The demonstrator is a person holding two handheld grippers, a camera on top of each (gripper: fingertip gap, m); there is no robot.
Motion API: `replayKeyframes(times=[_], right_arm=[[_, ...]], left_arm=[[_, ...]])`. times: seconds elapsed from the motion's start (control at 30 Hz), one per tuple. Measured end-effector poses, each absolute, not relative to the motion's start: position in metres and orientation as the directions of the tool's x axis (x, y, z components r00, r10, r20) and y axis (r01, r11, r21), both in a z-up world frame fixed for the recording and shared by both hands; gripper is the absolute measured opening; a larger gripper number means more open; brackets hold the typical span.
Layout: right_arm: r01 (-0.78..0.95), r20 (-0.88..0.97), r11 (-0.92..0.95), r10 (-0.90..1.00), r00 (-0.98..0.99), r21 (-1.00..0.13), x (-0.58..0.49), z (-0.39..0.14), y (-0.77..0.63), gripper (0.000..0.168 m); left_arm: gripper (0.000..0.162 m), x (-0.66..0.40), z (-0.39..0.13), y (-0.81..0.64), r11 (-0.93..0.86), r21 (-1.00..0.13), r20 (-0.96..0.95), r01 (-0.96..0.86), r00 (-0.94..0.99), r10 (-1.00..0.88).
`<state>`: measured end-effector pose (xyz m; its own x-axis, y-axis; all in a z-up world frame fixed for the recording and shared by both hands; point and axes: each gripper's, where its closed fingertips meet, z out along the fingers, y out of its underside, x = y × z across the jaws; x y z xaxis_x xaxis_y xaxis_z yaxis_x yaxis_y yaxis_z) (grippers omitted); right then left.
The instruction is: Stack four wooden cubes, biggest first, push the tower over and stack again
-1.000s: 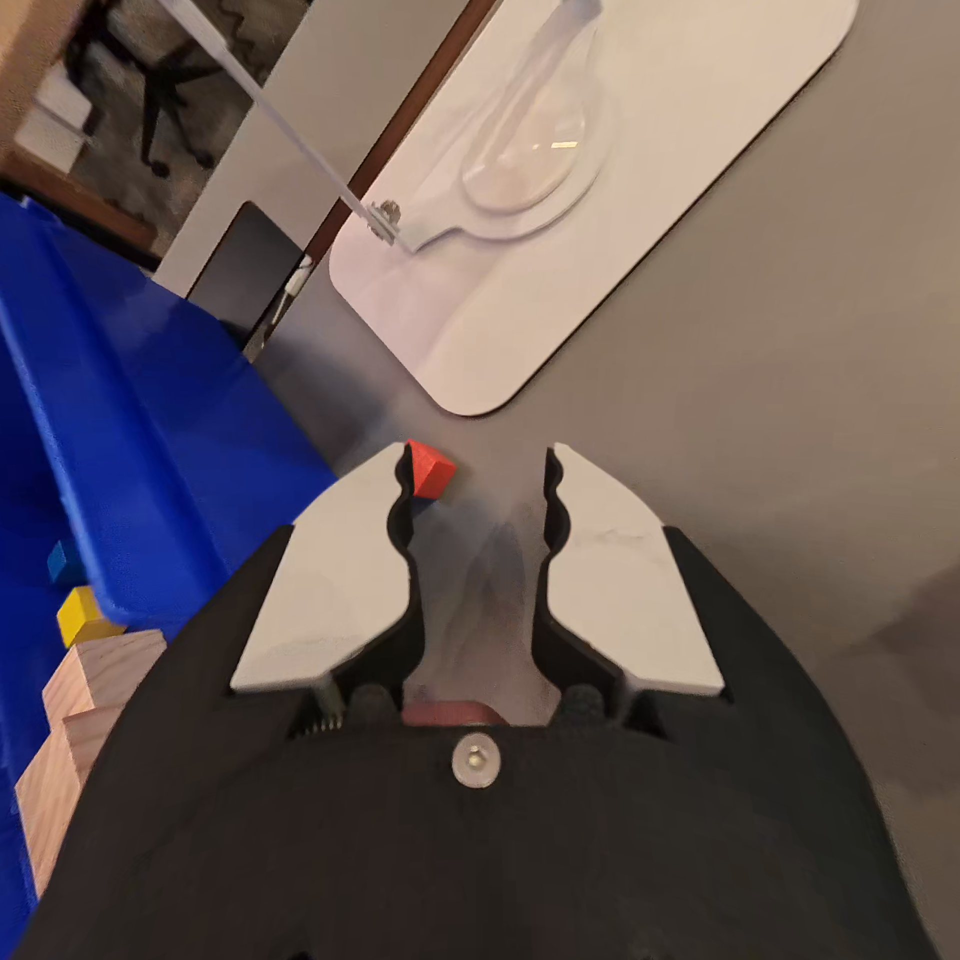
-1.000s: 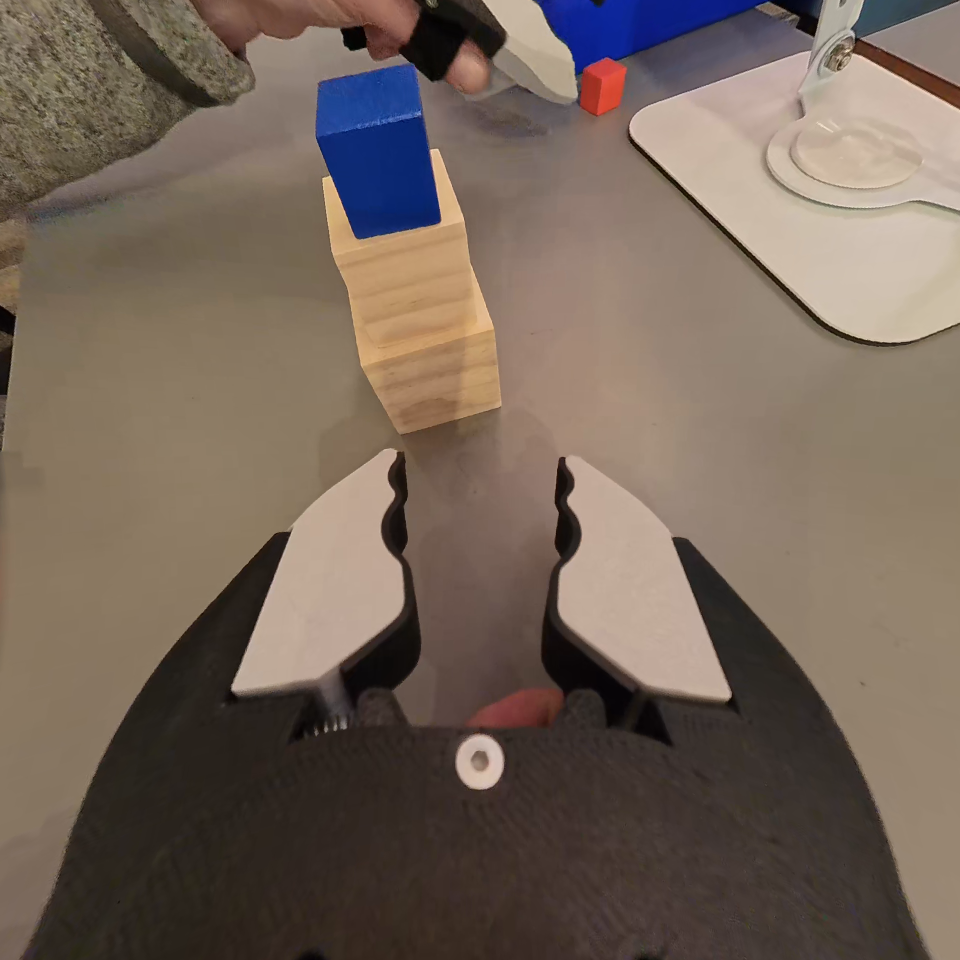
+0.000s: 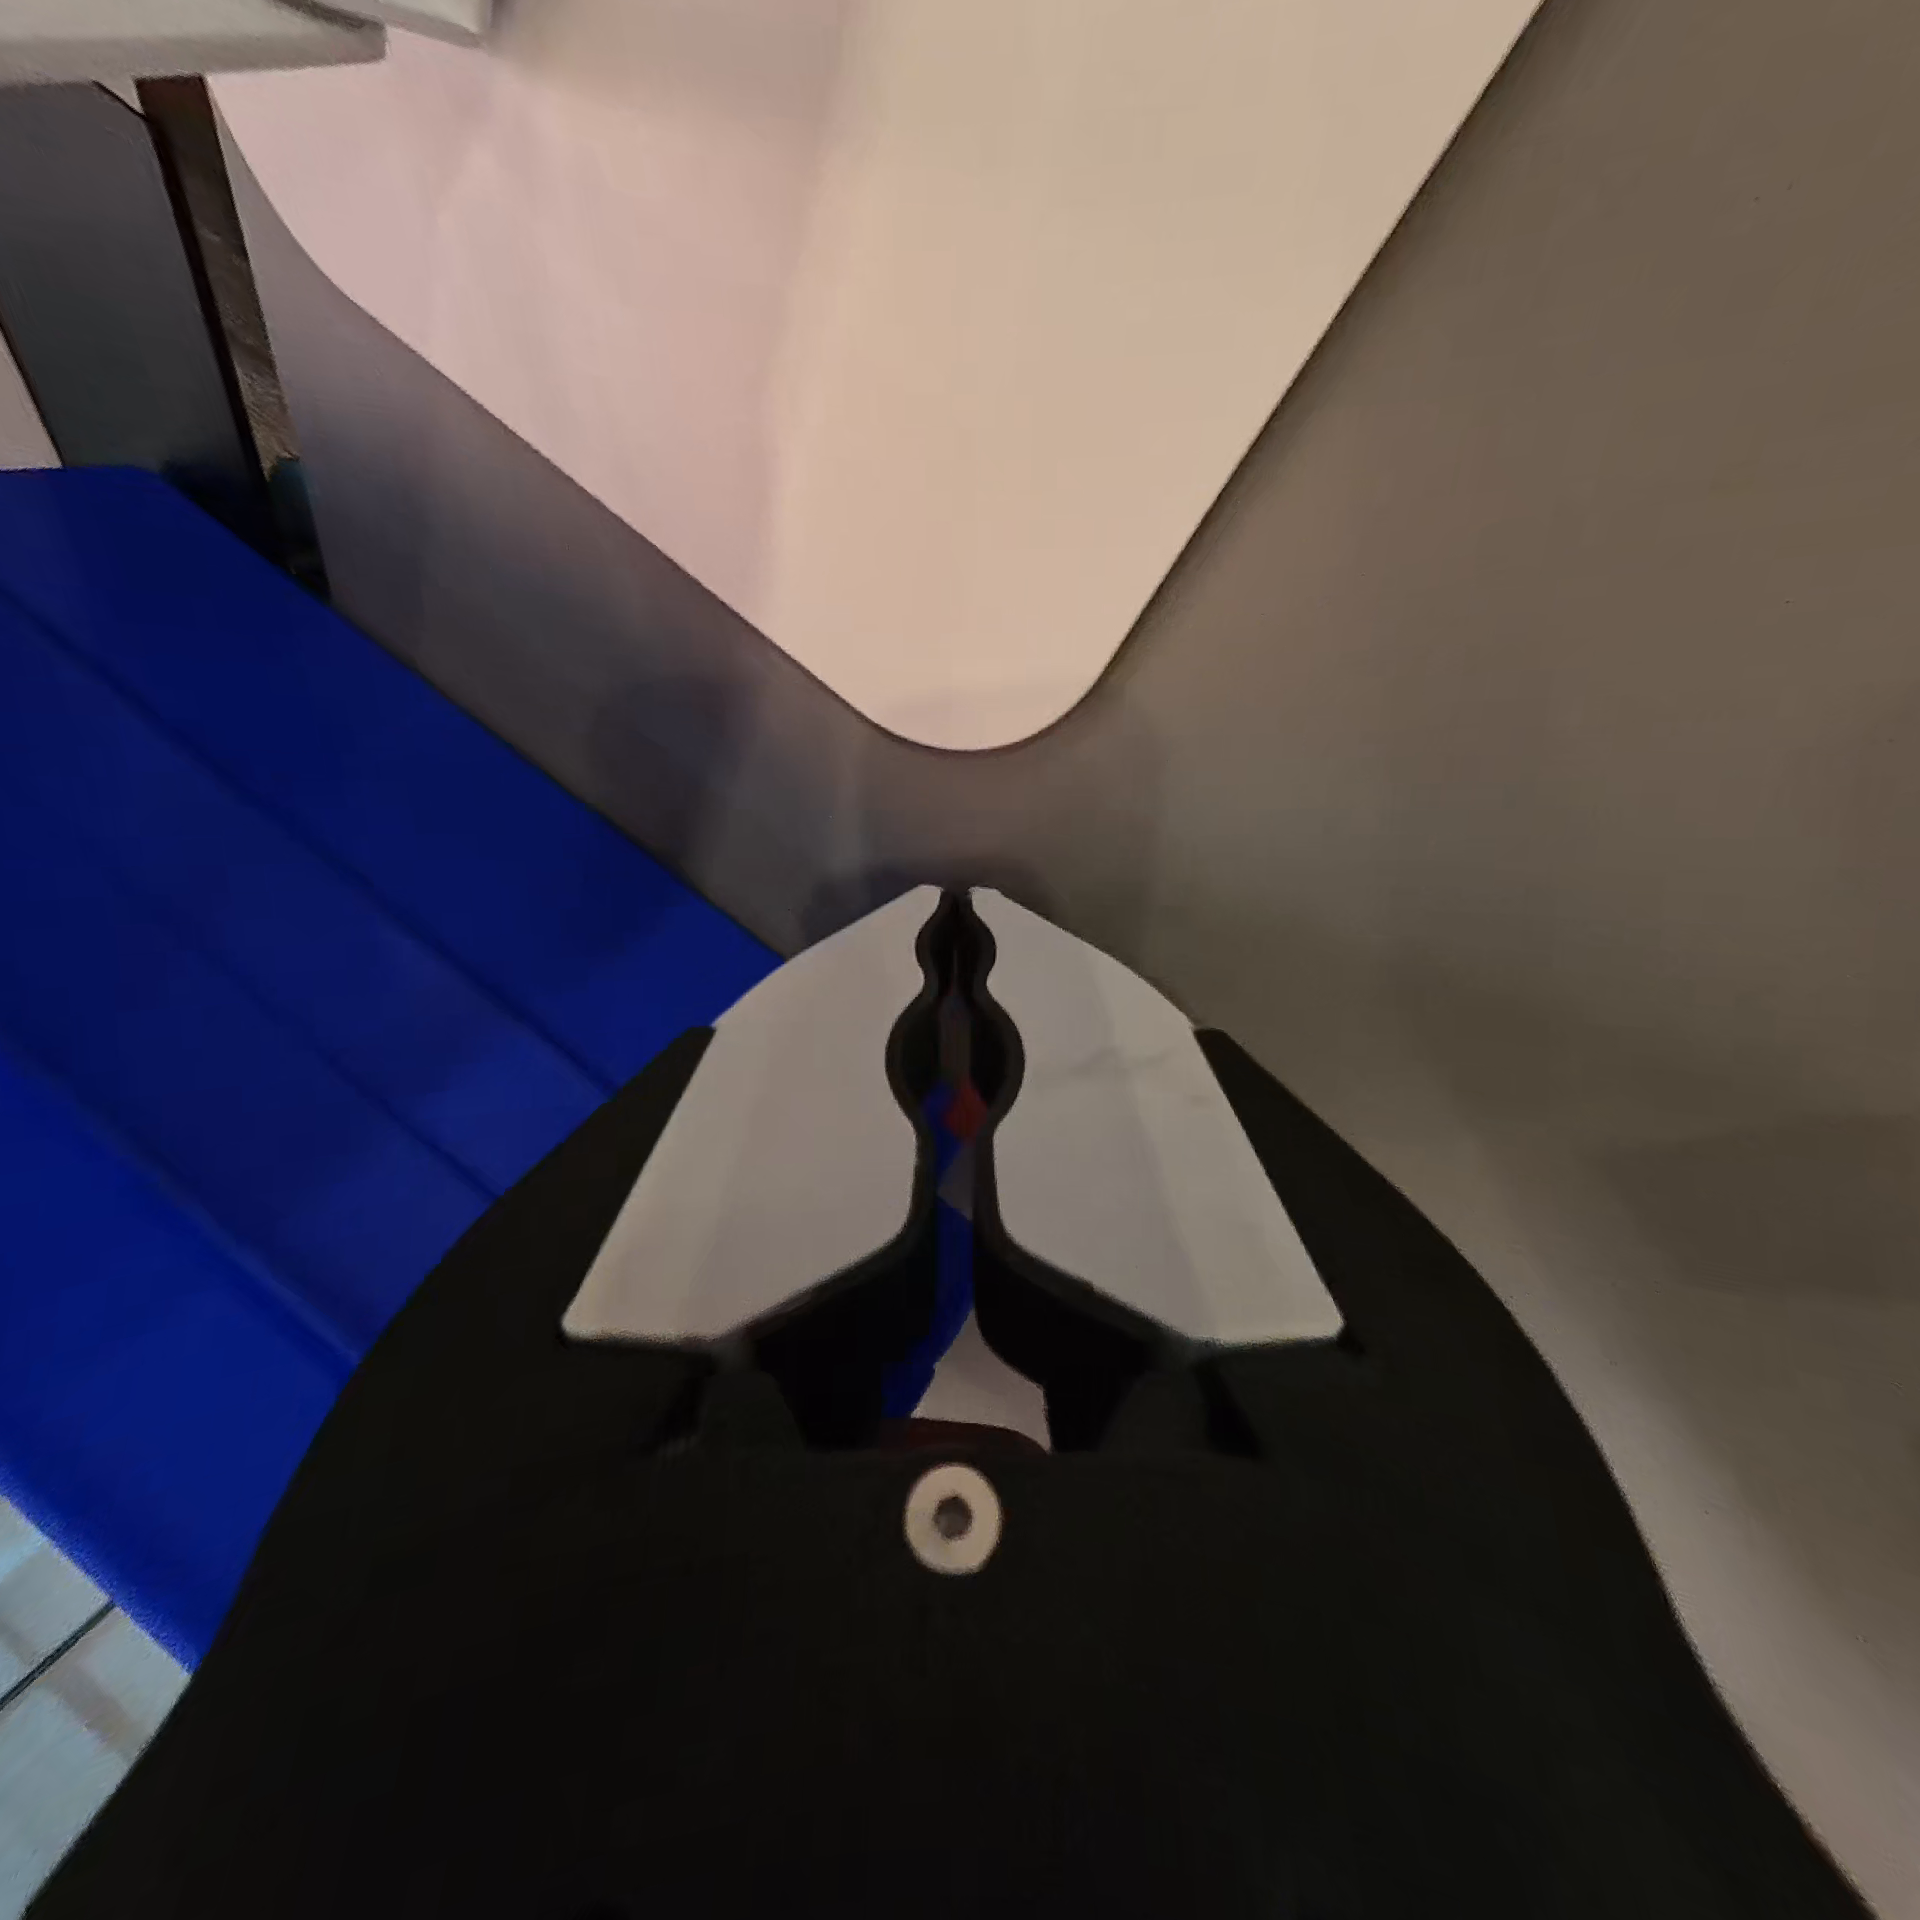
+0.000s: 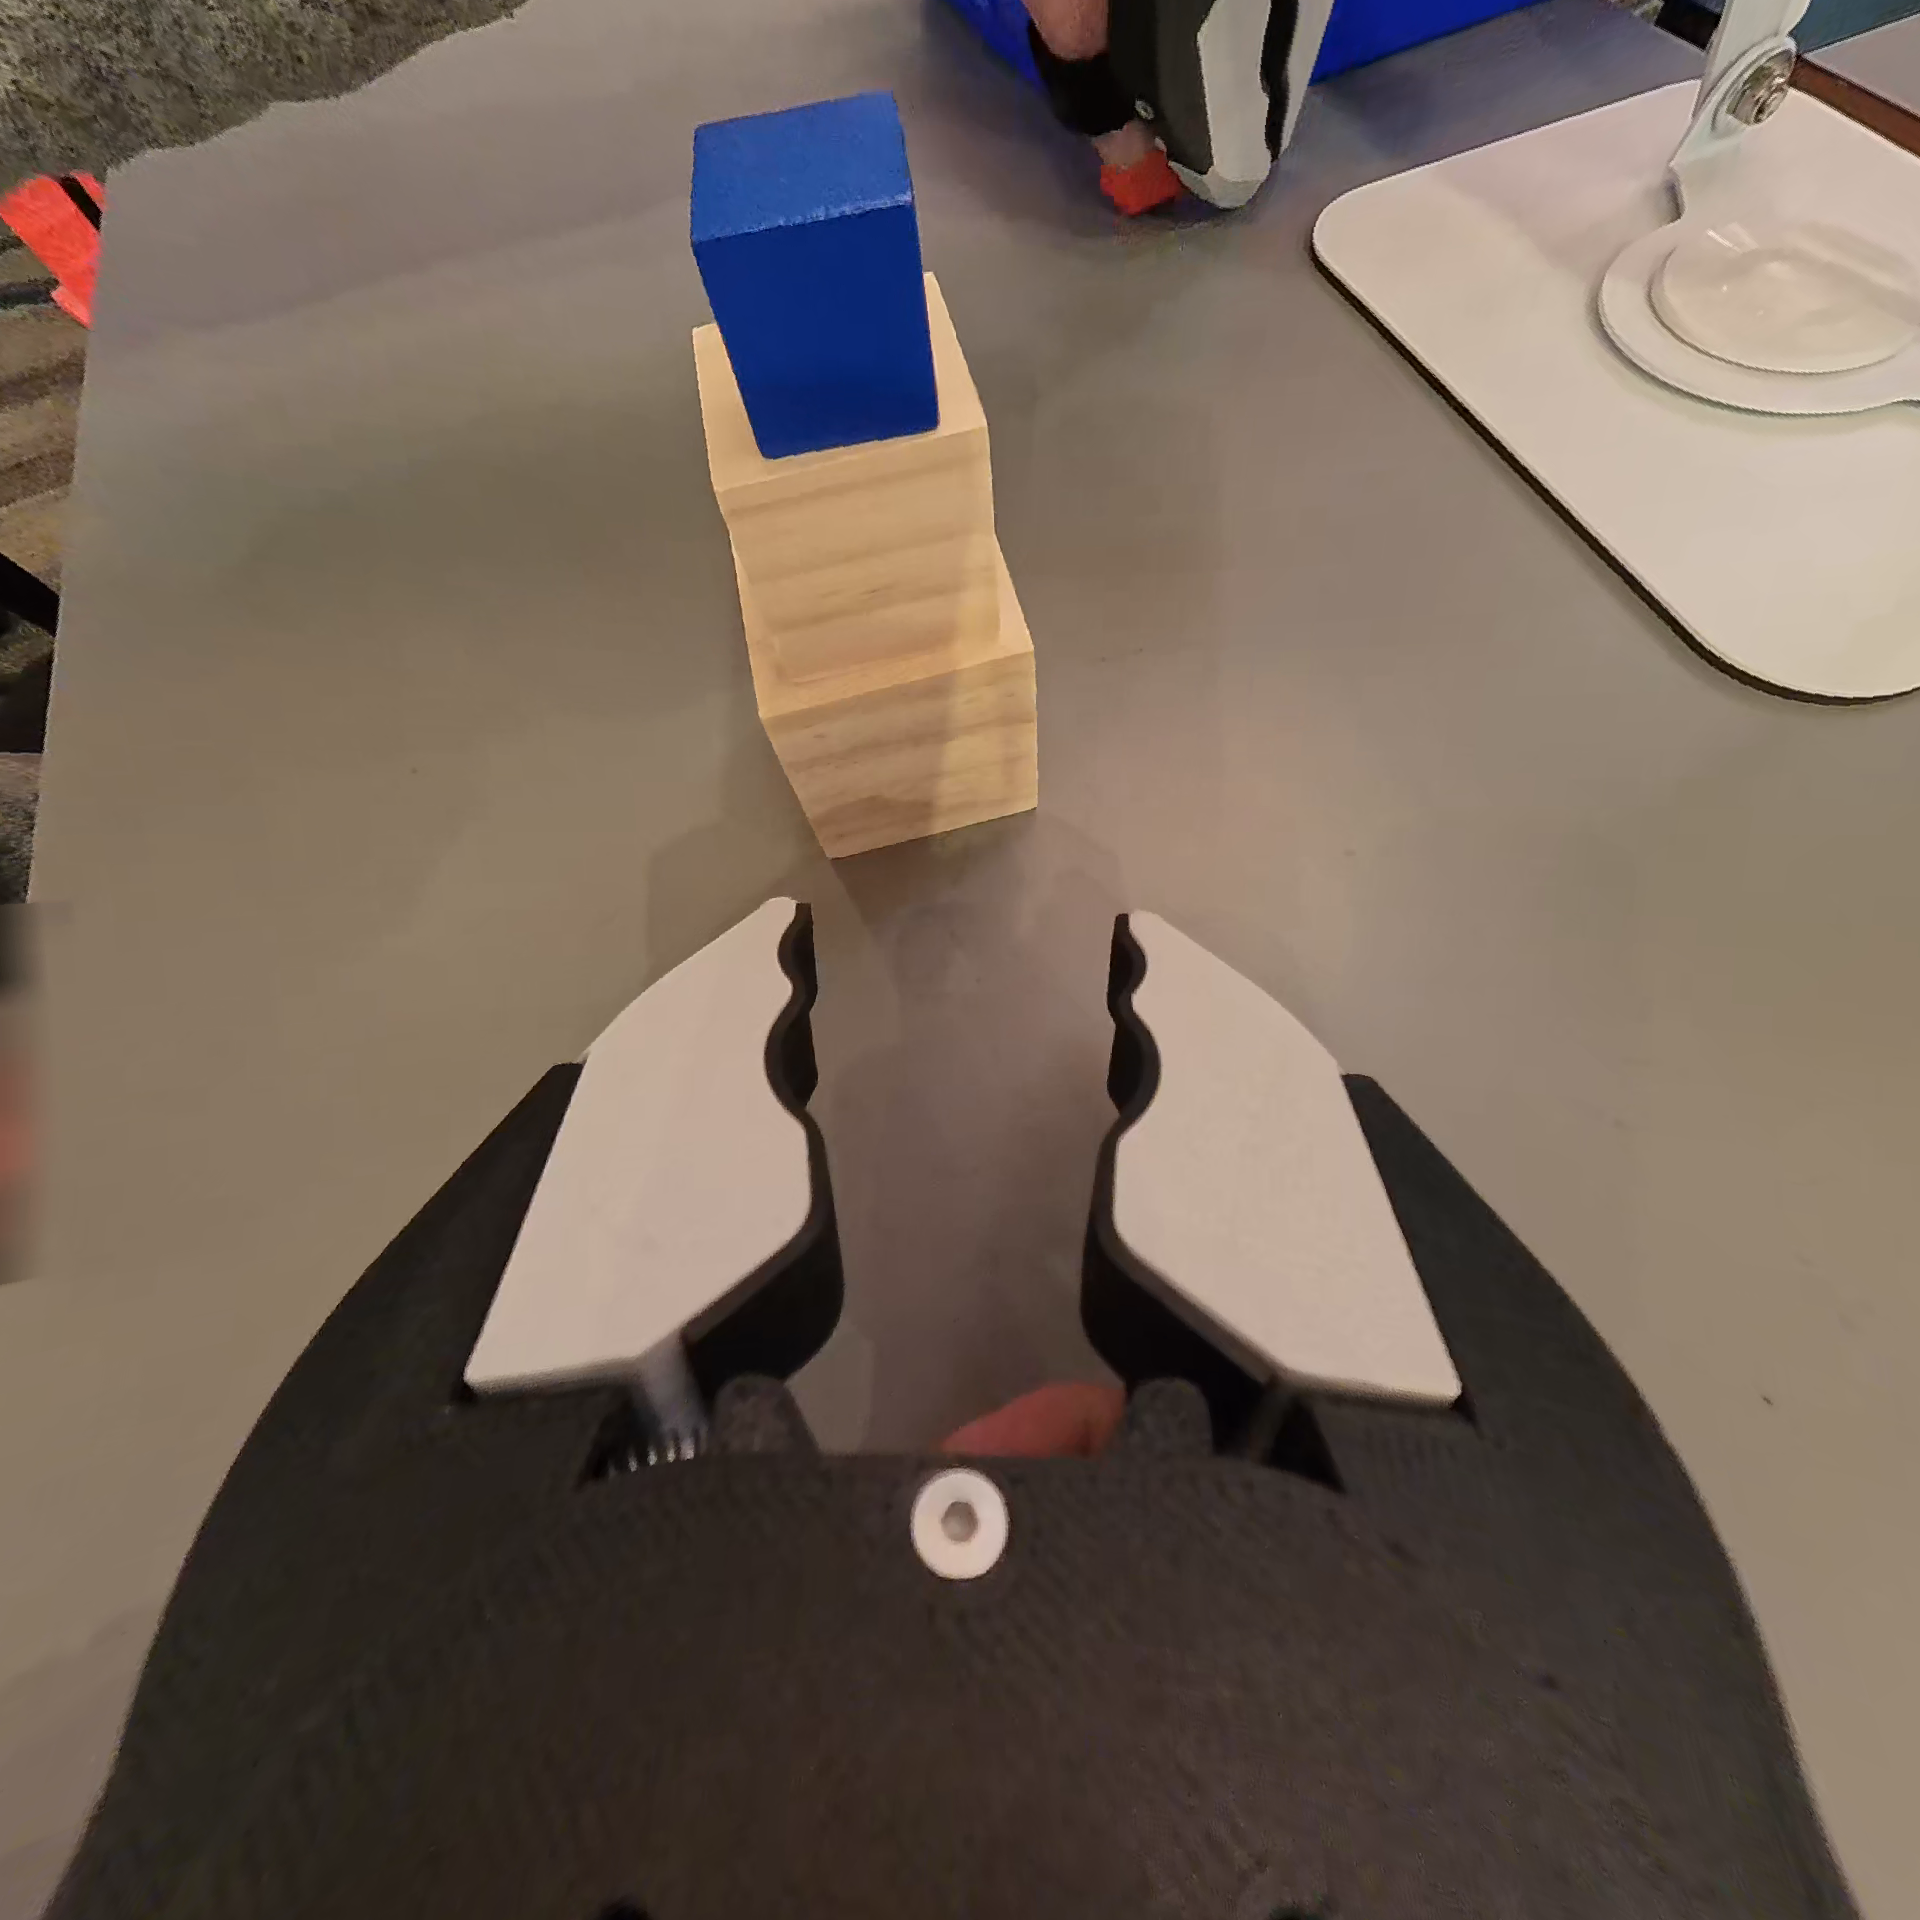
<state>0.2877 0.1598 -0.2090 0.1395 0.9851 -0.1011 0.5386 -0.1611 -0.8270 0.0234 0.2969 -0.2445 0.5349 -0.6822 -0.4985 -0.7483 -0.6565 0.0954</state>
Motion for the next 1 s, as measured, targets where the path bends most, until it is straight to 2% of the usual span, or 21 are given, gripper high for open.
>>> replayKeyframes(times=[0.07, 0.33, 0.4, 0.5, 0.53, 0.77, 0.87, 1.0], right_arm=[[0.539, -0.101, -0.161, 0.985, 0.139, -0.827, 0.288, -0.209, 0.159, 0.055], [0.546, -0.102, -0.159, 0.986, 0.133, -0.823, 0.287, -0.21, 0.158, 0.055], [0.541, -0.104, -0.162, 0.985, 0.136, -0.825, 0.288, -0.209, 0.158, 0.055], [0.542, -0.102, -0.161, 0.985, 0.137, -0.825, 0.287, -0.209, 0.158, 0.055], [0.544, -0.102, -0.159, 0.986, 0.134, -0.824, 0.287, -0.21, 0.158, 0.055], [0.525, -0.116, -0.174, 0.983, 0.141, -0.833, 0.288, -0.207, 0.159, 0.054], [0.529, -0.115, -0.171, 0.984, 0.138, -0.831, 0.288, -0.208, 0.159, 0.053], [0.541, -0.11, -0.164, 0.985, 0.132, -0.825, 0.287, -0.209, 0.158, 0.053]], left_arm=[[0.0, 0.025, -0.245, 0.295, -0.642, 0.085, -0.497, -0.762, 0.526, -0.69], [0.0, 0.053, -0.236, 0.233, -0.581, -0.025, -0.3, -0.814, 0.56, -0.772], [0.004, 0.055, -0.216, 0.234, -0.569, -0.16, -0.348, -0.807, 0.585, -0.733], [0.015, 0.042, -0.194, 0.241, -0.516, -0.289, -0.449, -0.807, 0.59, -0.671], [0.019, 0.039, -0.197, 0.239, -0.519, -0.295, -0.441, -0.802, 0.596, -0.671], [0.041, 0.026, -0.23, 0.239, -0.448, 0.083, -0.505, -0.89, 0.35, -0.789], [0.036, 0.018, -0.233, 0.247, -0.433, 0.176, -0.534, -0.884, 0.284, -0.796], [0.035, 0.018, -0.234, 0.249, -0.441, 0.197, -0.506, -0.876, 0.294, -0.811]])
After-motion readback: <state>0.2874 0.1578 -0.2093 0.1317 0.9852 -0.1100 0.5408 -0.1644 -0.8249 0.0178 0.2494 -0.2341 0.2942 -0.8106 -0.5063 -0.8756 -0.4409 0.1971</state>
